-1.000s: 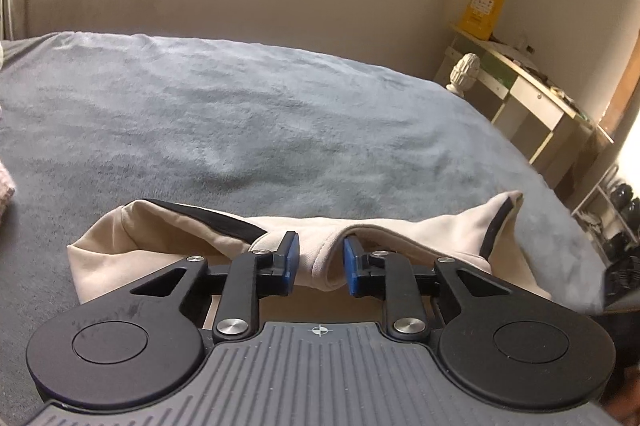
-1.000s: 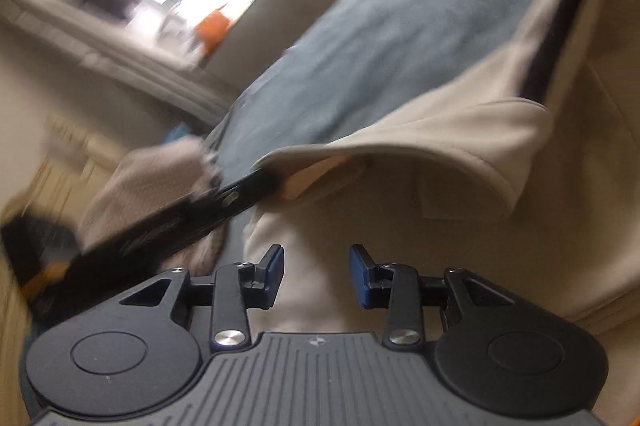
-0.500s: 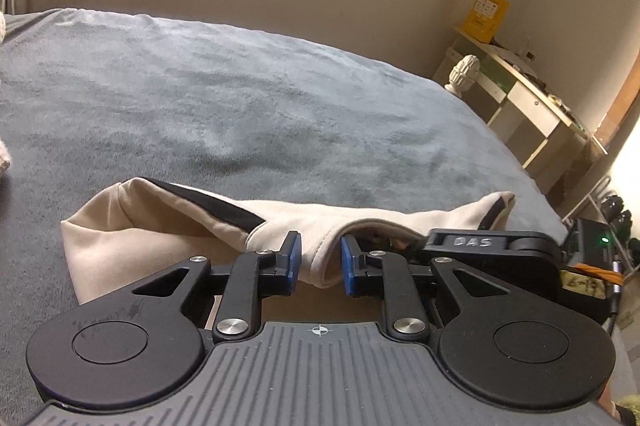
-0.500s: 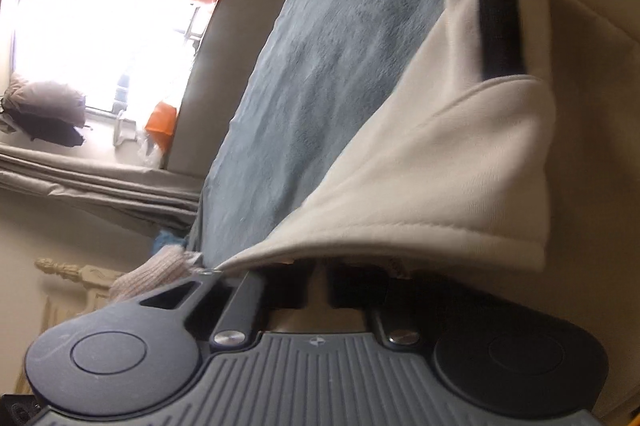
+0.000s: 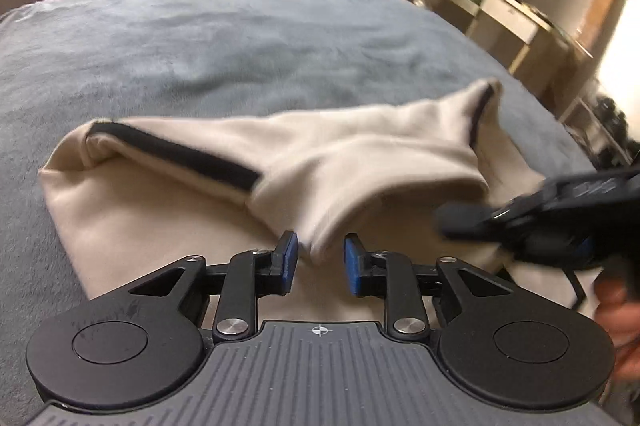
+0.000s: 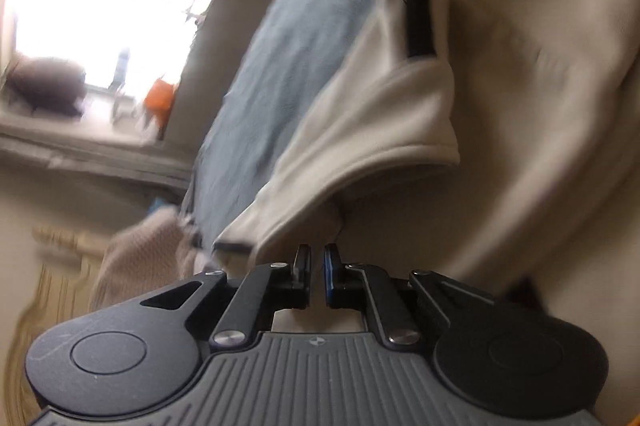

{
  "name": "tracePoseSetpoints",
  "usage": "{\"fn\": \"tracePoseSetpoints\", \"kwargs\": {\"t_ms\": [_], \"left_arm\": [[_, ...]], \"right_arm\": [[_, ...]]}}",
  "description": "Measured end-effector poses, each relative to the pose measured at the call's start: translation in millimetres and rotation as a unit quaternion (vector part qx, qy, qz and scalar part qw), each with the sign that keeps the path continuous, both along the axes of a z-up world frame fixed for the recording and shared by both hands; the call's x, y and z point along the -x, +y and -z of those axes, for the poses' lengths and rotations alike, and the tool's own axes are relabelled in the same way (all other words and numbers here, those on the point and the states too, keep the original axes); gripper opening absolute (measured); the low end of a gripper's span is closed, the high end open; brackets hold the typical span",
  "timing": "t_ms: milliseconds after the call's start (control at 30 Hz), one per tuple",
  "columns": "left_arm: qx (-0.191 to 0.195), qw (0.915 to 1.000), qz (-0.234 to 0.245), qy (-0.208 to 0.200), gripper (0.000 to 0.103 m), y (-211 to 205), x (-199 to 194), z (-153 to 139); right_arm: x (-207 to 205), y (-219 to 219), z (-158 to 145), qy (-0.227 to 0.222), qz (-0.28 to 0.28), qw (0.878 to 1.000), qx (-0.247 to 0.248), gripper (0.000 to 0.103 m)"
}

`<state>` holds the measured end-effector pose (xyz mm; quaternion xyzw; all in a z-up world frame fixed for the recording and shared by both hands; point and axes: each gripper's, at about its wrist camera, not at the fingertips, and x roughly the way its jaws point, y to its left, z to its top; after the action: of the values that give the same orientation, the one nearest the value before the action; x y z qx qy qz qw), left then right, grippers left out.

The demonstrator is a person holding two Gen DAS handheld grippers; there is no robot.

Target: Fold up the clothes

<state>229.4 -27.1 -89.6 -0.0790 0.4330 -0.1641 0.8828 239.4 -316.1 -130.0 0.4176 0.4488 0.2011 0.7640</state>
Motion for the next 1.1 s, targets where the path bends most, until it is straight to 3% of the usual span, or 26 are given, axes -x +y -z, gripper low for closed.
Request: {"fn": "tracePoseSetpoints", "kwargs": {"t_ms": [100,200,267,333,433,567,700,933,1100], "left_arm": [[0.054,0.9985,0.009,0.003,0.039,20,9,-3],[0.119,0.9921,-0.038,0.009,0.053,43,7,-2],[0.165,0.9835,-0.073,0.015,0.055,59,4,-1],[0.212,0.969,-0.122,0.034,0.056,71,-6,7],[0.243,0.9544,-0.161,0.066,0.056,75,-25,20],[0.238,0.9536,-0.166,0.08,0.056,67,-42,28],[0.214,0.9613,-0.156,0.075,0.056,54,-48,31],[0.169,0.9742,-0.14,0.051,0.055,37,-55,30],[0.162,0.977,-0.131,0.044,0.055,36,-53,33]], "right_arm": [[1,-20,-19,-0.026,0.002,0.999,0.028,0.012],[-7,-41,-33,-0.046,0.025,0.997,0.059,0.035],[-13,-55,-43,-0.059,0.04,0.994,0.08,0.038],[-29,-64,-33,-0.03,0.058,0.995,0.078,0.041],[-55,-72,-9,0.019,0.055,0.997,0.054,0.043],[-78,-71,12,0.042,0.058,0.996,0.05,0.043],[-96,-64,12,0.014,0.04,0.997,0.068,0.014],[-124,-47,-3,-0.069,-0.006,0.987,0.145,0.011],[-131,-49,12,-0.042,-0.003,0.99,0.134,0.013]]}}
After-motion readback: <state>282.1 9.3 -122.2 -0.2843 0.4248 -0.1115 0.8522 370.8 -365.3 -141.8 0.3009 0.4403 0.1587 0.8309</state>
